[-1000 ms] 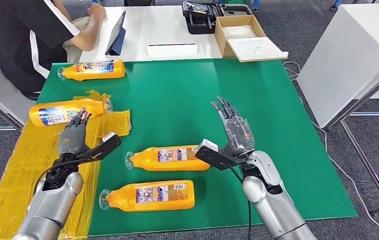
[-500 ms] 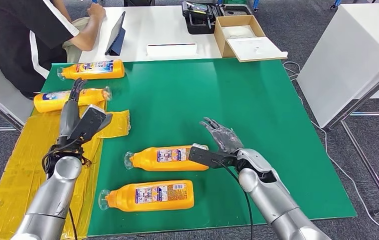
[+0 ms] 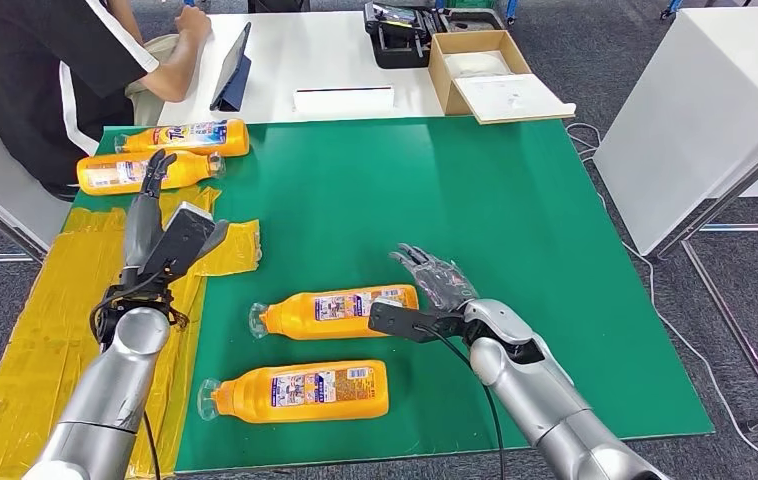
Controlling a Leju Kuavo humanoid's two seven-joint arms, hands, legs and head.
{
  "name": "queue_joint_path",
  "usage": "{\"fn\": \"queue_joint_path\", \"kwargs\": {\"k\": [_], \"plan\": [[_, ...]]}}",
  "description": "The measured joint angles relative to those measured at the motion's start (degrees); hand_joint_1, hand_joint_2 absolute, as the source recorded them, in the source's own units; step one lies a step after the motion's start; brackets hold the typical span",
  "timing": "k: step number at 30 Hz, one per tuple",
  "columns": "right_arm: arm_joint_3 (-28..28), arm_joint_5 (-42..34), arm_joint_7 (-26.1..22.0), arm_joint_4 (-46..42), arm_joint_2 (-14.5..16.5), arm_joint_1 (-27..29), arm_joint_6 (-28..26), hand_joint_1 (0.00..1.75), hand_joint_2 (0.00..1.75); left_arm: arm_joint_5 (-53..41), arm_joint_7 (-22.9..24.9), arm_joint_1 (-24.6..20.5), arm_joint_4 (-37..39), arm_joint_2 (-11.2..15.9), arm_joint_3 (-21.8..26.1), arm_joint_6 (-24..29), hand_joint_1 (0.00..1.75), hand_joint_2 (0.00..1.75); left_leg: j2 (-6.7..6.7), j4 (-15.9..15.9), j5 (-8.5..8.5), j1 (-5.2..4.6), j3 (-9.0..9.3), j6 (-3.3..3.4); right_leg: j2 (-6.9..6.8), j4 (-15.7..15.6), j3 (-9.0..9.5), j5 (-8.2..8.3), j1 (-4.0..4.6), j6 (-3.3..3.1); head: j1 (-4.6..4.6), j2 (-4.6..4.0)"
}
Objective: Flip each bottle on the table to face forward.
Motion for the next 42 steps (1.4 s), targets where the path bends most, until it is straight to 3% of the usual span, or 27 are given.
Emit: {"fn": "queue_joint_path", "kwargs": {"k": [18, 28, 42], "plan": [[3.5, 1.5, 2.1, -9.8, -2.8, 0.5, -2.8, 0.00, 1.75, 1.2, -0.2, 0.3, 2.4, -0.1, 0.1, 1.3, 0.00, 1.75, 0.01, 0.0, 0.00, 0.00, 0.00, 0.00, 0.01, 0.0, 0.00, 0.00, 0.00, 0.00, -0.01, 0.00], [4.5, 2.6, 4.2, -15.1, -3.9, 0.4, -1.5, 0.00, 1.75, 2.2, -0.7, 0.2, 3.5, -0.1, 0.3, 0.5, 0.00, 1.75, 0.01, 0.0, 0.00, 0.00, -0.01, 0.00, 0.00, 0.0, -0.01, 0.00, 0.00, 0.00, -0.01, 0.00], [8.3, 1.4, 4.7, -3.5, -0.1, -4.2, 1.2, 0.00, 1.75, 2.8, -0.9, -0.5, 3.6, -1.0, 0.3, -0.6, 0.00, 1.75, 0.01, 0.0, 0.02, 0.01, -0.01, -0.01, 0.00, 0.0, -0.01, 0.00, 0.00, 0.00, -0.01, 0.00]]}}
